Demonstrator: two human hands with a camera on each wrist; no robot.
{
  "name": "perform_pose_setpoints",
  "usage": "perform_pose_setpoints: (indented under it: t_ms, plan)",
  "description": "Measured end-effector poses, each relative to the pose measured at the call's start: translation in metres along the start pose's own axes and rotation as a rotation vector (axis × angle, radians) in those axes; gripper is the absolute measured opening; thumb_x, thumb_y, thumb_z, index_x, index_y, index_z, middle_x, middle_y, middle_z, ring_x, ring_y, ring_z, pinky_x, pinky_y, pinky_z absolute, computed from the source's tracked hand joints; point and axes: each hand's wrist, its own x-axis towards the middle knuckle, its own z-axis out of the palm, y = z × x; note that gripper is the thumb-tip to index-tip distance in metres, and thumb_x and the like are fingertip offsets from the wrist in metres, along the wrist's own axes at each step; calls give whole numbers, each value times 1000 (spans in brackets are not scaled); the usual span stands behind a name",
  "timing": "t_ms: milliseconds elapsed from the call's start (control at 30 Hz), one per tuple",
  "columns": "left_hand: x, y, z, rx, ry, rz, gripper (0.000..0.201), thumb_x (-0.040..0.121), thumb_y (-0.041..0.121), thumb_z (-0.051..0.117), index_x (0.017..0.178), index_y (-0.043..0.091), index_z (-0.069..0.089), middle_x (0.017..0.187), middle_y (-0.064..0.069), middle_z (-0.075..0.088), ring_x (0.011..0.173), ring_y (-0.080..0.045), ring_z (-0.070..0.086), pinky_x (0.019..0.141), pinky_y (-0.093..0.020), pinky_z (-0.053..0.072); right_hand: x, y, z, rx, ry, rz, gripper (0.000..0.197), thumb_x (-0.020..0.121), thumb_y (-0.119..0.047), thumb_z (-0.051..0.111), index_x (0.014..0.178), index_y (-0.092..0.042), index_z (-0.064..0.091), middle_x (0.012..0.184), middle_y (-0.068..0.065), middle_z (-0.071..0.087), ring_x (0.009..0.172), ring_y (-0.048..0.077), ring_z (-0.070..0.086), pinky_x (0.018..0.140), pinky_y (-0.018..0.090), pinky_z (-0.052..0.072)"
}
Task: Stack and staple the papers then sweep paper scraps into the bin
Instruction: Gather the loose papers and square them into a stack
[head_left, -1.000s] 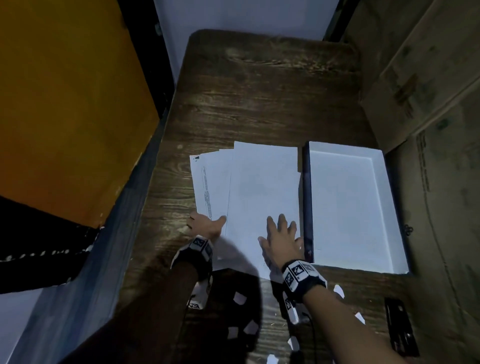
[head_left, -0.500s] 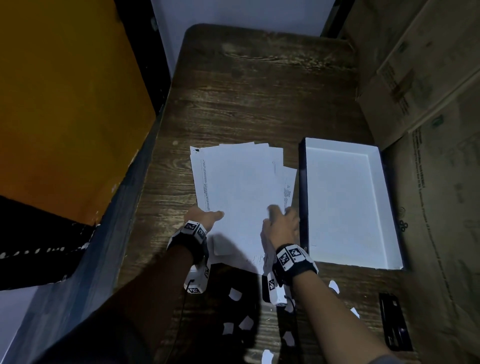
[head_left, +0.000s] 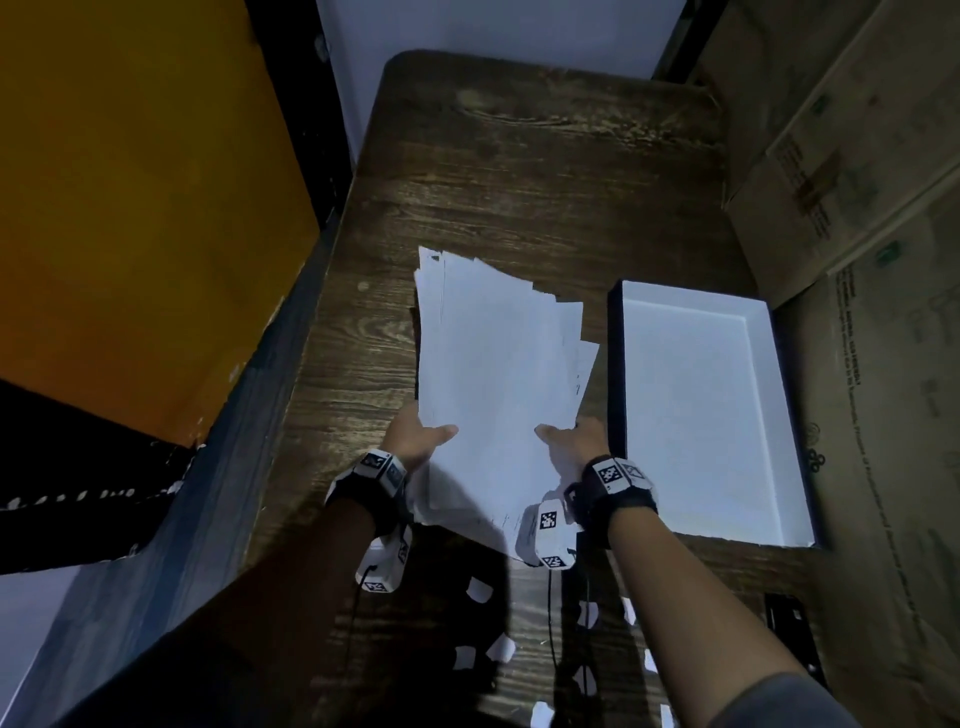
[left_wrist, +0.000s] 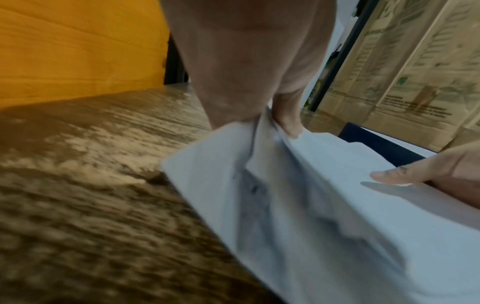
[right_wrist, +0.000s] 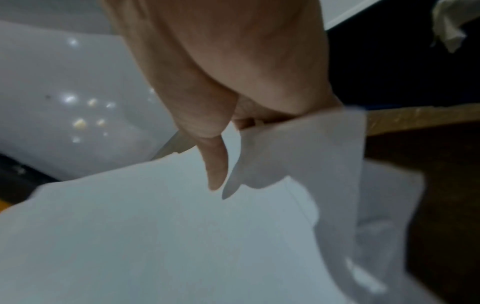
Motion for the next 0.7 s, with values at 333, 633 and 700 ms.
perform_pose_setpoints:
  t_ms: [333, 633, 700]
  plan:
    - [-42, 19, -54, -193, 41, 164, 48, 82, -17, 75, 125, 2, 63, 120, -15, 72, 110, -23, 70, 107, -43, 55, -100, -72, -23, 312, -191, -587, 56, 77, 10, 72, 127, -5, 51, 114, -1, 65, 96, -4, 67, 78, 14, 53]
    - [-95, 67, -59, -381, 289, 363, 42, 90, -11, 68, 71, 21, 48, 71, 10, 57, 57, 9, 63, 46, 2, 43, -174, -92, -18, 246, 34, -901, 28, 80, -2, 73, 107, -7, 65, 95, 1, 71, 86, 6, 69, 80, 20, 55]
    - [-99, 62, -68, -356, 261, 391, 42, 86, -14, 70, 67, 21, 56, 59, 21, 65, 50, 20, 61, 50, 1, 46, -179, -86, -24, 262, -14, -921, 28, 81, 0, 70, 107, -8, 65, 95, -1, 72, 89, 12, 70, 80, 24, 55]
